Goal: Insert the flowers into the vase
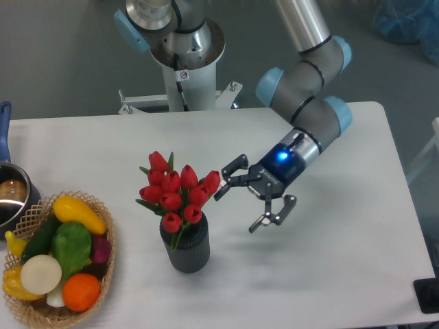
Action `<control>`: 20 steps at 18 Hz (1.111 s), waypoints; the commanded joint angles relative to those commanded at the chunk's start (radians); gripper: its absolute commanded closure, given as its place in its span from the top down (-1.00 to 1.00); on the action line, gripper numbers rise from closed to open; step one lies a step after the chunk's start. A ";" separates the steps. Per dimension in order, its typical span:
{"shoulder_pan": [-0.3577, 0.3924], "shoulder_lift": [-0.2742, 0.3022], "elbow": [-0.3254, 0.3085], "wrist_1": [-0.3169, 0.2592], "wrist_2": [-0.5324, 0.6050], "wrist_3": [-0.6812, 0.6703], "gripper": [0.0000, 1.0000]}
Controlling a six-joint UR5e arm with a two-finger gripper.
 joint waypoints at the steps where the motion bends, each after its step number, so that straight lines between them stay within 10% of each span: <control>1: 0.011 0.009 0.017 0.002 0.043 0.000 1.00; 8: 0.080 0.075 0.155 -0.003 0.353 -0.035 1.00; 20: 0.273 0.334 0.069 -0.044 0.974 -0.034 1.00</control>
